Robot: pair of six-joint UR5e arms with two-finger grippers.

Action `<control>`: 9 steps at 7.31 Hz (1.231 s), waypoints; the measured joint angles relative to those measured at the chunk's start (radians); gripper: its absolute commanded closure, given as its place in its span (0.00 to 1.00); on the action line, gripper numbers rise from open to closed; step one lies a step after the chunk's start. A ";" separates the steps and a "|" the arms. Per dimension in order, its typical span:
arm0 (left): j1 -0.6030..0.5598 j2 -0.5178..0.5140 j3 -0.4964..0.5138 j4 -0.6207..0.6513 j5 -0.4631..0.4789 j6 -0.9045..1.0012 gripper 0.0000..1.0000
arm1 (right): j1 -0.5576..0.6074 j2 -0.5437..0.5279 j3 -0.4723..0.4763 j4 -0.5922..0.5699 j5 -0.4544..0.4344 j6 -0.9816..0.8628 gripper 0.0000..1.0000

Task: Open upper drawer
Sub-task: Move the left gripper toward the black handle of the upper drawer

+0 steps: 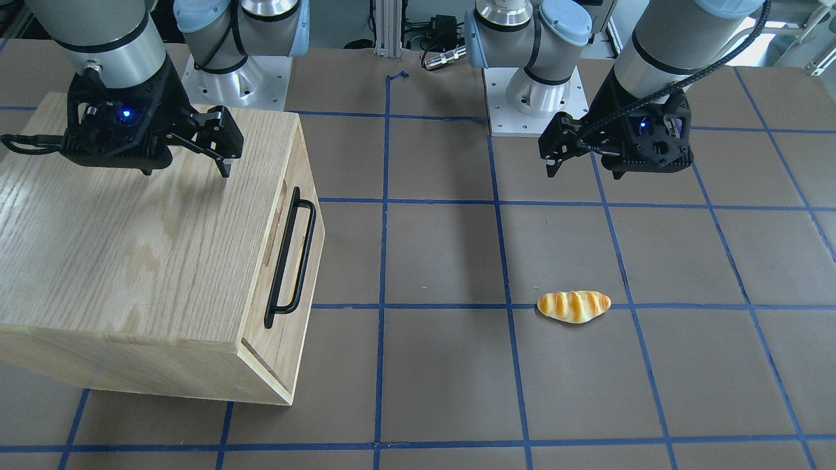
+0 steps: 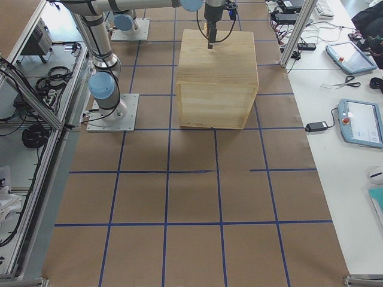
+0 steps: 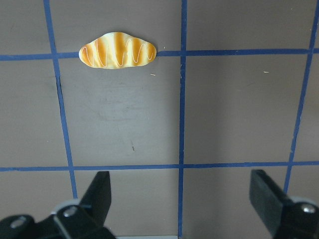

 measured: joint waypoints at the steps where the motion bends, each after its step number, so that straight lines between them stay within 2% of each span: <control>1: -0.003 -0.004 0.002 0.015 -0.002 -0.009 0.00 | 0.000 0.000 0.000 0.000 0.000 0.000 0.00; 5: -0.106 -0.033 0.012 0.107 -0.036 -0.139 0.00 | 0.000 0.000 0.000 0.000 0.000 0.000 0.00; 9: -0.225 -0.096 0.019 0.233 -0.195 -0.343 0.00 | 0.000 0.000 0.000 0.000 0.000 0.000 0.00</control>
